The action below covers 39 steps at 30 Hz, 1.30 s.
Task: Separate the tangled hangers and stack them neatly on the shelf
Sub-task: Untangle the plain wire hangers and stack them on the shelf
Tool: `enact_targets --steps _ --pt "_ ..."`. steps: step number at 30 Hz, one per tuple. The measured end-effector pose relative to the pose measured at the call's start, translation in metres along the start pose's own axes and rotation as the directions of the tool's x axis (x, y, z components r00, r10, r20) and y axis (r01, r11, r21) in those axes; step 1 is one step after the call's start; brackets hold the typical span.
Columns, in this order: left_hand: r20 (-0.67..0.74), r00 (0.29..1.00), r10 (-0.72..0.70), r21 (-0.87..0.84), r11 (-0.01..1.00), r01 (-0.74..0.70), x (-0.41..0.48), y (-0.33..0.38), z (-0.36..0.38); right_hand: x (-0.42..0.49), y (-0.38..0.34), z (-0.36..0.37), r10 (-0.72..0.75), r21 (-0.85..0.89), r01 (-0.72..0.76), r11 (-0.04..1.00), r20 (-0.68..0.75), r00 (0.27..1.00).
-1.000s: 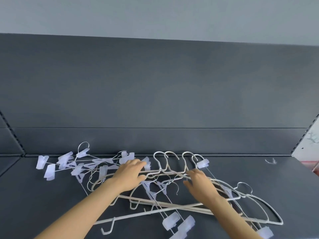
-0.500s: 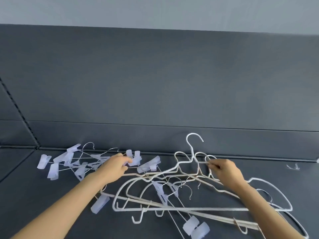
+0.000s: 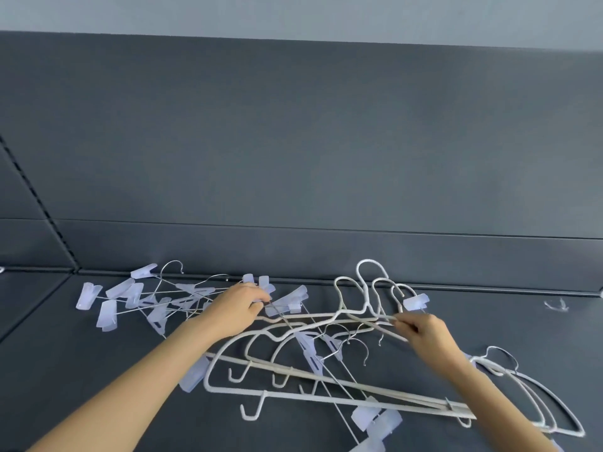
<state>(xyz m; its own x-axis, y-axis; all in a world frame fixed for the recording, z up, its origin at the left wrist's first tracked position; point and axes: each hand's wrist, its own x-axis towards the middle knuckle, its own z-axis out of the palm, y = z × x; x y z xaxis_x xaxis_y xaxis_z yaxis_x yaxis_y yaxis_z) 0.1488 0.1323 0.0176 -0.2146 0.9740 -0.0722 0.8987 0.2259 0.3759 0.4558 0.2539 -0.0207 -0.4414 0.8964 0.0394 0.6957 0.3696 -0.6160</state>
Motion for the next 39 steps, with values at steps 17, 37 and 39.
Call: enact_targets --steps 17,37,39 --pt "0.033 0.999 0.023 -0.064 0.998 -0.020 -0.005 0.002 -0.001 -0.012 -0.008 -0.004 0.047 0.043 -0.043 0.998 -0.079 0.996" --pt "-0.097 0.981 -0.165 -0.207 0.968 0.142 0.004 -0.035 -0.011 0.007 -0.027 0.011 0.074 -0.193 -0.096 0.976 -0.118 0.990" --pt "-0.186 0.969 -0.163 -0.228 0.966 0.119 0.007 -0.034 -0.021 0.008 -0.029 0.003 0.084 -0.101 -0.100 0.990 -0.151 0.985"
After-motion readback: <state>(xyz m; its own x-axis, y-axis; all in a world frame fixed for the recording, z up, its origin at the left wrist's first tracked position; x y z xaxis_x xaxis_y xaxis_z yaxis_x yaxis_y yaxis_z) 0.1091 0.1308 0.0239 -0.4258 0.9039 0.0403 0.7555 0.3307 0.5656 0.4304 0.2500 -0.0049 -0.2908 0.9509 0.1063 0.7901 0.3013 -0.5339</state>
